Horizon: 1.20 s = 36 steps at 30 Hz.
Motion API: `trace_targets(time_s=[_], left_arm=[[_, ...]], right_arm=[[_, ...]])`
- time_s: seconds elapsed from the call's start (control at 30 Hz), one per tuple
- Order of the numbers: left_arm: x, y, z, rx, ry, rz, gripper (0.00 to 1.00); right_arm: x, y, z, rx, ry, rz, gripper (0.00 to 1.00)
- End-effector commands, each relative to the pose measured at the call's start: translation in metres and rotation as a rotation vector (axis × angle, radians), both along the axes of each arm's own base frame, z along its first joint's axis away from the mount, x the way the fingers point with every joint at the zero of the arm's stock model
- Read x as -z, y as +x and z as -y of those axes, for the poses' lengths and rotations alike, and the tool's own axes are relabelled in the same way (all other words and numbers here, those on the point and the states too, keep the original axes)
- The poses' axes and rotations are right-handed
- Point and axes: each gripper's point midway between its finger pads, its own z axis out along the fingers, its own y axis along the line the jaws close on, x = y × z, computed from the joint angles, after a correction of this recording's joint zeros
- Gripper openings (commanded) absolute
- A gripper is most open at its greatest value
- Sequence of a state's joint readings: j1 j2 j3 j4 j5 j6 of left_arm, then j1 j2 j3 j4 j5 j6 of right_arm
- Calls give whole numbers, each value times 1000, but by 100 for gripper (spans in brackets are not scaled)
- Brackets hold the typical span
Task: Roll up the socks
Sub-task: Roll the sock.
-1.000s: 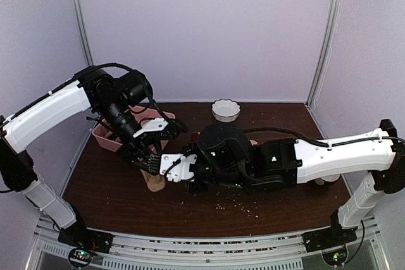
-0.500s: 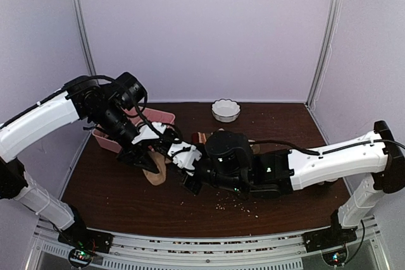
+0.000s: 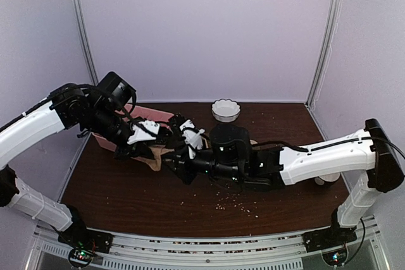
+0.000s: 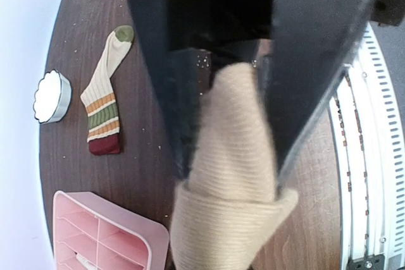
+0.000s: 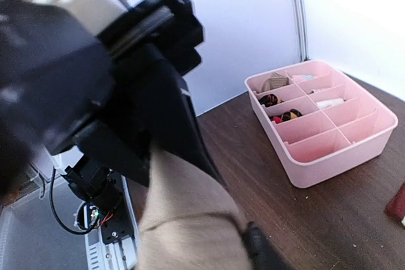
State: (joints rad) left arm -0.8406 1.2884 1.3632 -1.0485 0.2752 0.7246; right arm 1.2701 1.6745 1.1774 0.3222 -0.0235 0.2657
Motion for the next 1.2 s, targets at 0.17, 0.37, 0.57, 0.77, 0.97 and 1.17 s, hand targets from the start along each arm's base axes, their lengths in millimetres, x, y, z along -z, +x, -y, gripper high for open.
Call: trace_targets(time_s=[0.17, 0.37, 0.57, 0.77, 0.97, 1.17], left_arm=[[-23, -10, 17, 19, -109, -110, 0], [-29, -22, 23, 33, -132, -272, 0], [-26, -17, 24, 22, -121, -269, 0], [-26, -14, 25, 12, -116, -264, 0], [-25, -12, 23, 2, -110, -250, 0], [-31, -20, 22, 30, -125, -258, 0]], right_arm=[[-14, 0, 40, 34, 70, 73, 100], [-28, 16, 89, 209, 52, 202, 100], [-55, -7, 73, 64, 145, 176, 99], [-62, -21, 37, -69, 162, 121, 100], [-47, -18, 16, -84, 111, 50, 88], [-28, -9, 11, -53, 50, 28, 65]])
